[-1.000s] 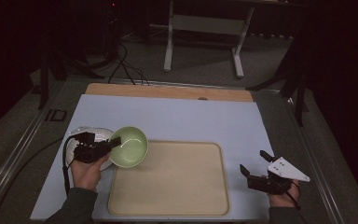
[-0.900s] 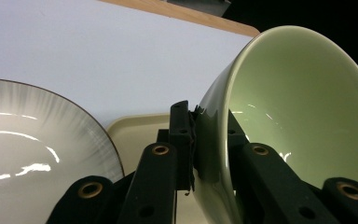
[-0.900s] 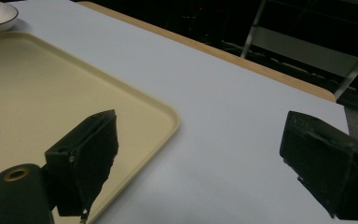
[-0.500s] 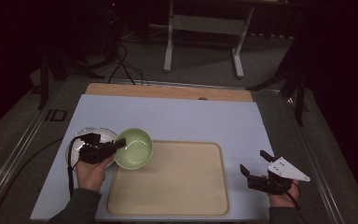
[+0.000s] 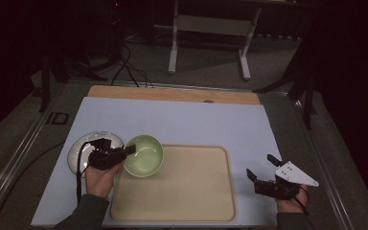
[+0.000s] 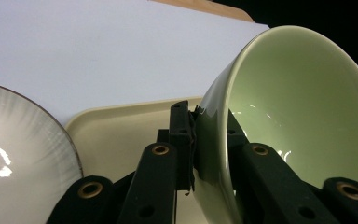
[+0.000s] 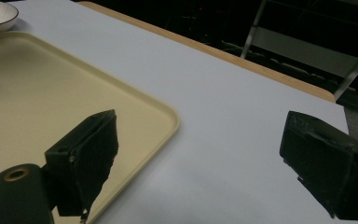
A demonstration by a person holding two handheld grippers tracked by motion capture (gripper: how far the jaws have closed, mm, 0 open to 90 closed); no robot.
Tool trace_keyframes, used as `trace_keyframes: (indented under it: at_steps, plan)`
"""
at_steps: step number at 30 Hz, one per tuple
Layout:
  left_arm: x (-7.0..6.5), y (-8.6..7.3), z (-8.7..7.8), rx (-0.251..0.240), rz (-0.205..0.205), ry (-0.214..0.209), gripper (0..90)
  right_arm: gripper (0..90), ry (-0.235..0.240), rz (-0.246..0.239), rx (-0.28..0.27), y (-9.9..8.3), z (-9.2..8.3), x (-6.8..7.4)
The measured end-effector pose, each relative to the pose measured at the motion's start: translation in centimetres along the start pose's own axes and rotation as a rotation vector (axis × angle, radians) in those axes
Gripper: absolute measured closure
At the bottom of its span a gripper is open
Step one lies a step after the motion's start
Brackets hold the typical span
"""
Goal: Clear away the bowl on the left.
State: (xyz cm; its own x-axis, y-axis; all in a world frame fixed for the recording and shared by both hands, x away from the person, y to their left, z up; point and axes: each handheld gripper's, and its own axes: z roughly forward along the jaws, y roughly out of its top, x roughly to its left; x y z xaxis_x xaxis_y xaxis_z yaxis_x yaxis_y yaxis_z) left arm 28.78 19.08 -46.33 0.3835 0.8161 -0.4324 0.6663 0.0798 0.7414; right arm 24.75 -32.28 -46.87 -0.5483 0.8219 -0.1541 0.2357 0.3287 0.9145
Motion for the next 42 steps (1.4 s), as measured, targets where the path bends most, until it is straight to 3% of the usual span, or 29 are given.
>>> trace_keyframes:
  at_steps: [42]
  plan:
    - [-2.3, -1.9, 4.1, 0.118, 0.069, -0.01, 81.8, 10.9, 0.003, -0.002, 0.0, 0.0, 0.0, 0.0]
